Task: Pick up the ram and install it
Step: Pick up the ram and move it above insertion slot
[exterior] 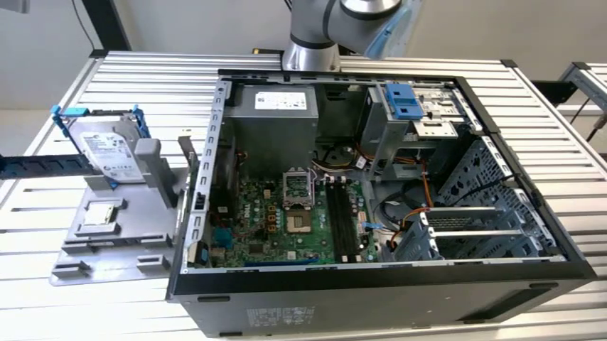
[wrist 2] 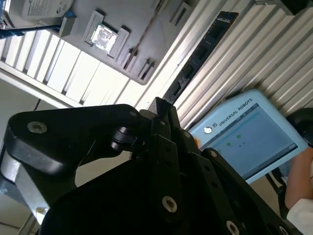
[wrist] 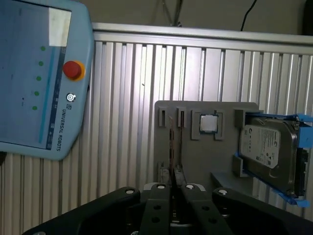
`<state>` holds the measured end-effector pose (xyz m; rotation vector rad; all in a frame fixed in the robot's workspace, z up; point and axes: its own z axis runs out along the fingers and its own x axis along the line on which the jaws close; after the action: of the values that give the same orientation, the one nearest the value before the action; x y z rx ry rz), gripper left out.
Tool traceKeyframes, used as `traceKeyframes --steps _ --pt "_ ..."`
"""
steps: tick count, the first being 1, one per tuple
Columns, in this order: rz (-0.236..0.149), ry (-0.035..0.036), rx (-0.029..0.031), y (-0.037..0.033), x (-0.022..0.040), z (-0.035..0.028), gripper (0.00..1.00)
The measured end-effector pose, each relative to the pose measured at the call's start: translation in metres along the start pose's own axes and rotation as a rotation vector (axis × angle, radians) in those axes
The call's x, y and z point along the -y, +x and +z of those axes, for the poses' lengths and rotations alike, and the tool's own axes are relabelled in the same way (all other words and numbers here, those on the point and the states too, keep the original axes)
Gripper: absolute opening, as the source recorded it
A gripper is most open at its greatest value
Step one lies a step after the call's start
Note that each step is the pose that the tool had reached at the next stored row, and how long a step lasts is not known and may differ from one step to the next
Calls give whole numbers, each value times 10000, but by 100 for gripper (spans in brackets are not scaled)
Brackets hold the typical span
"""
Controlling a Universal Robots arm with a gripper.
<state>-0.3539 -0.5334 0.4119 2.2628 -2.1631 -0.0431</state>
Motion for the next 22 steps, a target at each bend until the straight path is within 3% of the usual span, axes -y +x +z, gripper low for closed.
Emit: traceKeyframes --steps 4,6,22 --pt "-2 3 0 1 6 0 0" --pt "0 0 -2 2 49 -2 0" --pt "-37 -43 11 34 764 -21 0"
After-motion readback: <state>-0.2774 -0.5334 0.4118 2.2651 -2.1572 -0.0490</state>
